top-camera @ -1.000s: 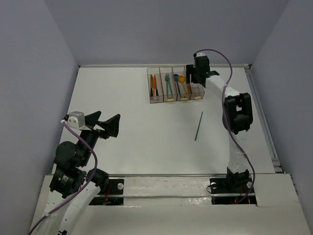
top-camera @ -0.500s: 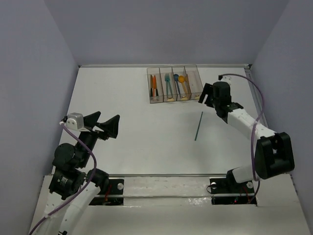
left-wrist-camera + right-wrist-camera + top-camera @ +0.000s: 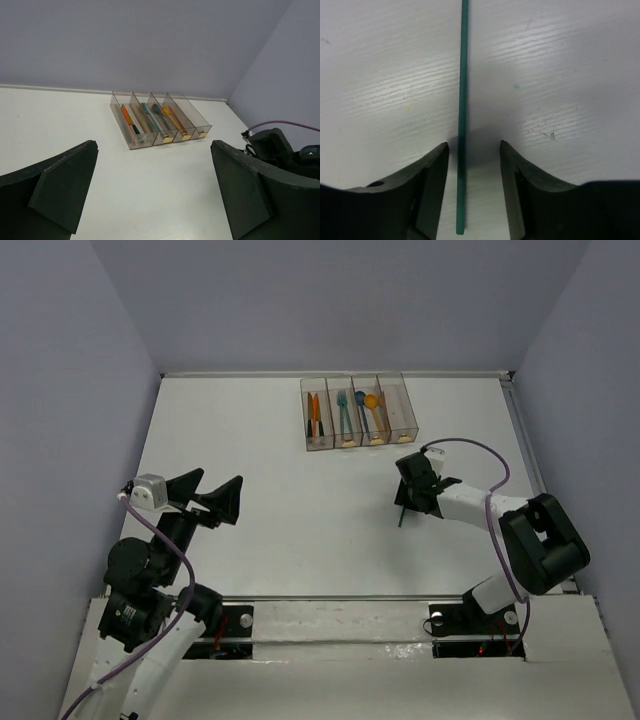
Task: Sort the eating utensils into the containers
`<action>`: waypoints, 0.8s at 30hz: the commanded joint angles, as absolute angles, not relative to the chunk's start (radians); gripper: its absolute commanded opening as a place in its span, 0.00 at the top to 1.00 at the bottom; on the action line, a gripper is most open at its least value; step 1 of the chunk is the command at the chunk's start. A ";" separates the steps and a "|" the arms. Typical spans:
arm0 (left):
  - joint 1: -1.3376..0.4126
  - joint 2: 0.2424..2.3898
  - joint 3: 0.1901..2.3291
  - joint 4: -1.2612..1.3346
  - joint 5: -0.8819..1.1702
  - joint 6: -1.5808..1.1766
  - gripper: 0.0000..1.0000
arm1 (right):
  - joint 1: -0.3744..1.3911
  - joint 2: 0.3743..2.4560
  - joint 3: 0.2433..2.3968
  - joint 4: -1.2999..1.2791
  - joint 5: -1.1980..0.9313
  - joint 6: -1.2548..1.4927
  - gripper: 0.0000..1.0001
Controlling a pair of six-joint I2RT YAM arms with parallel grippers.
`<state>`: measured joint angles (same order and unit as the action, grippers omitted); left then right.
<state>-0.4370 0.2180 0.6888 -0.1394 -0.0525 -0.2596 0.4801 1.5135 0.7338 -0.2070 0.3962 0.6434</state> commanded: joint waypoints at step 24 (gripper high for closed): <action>-0.448 0.212 0.724 -0.103 -0.054 -0.247 0.01 | 0.454 1.385 0.928 -0.036 0.453 0.272 1.00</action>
<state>-0.4435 0.2108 0.6888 -0.1398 -0.0536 -0.2592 0.4965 1.3468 0.7994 -0.2192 0.5224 0.5205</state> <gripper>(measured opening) 0.991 0.033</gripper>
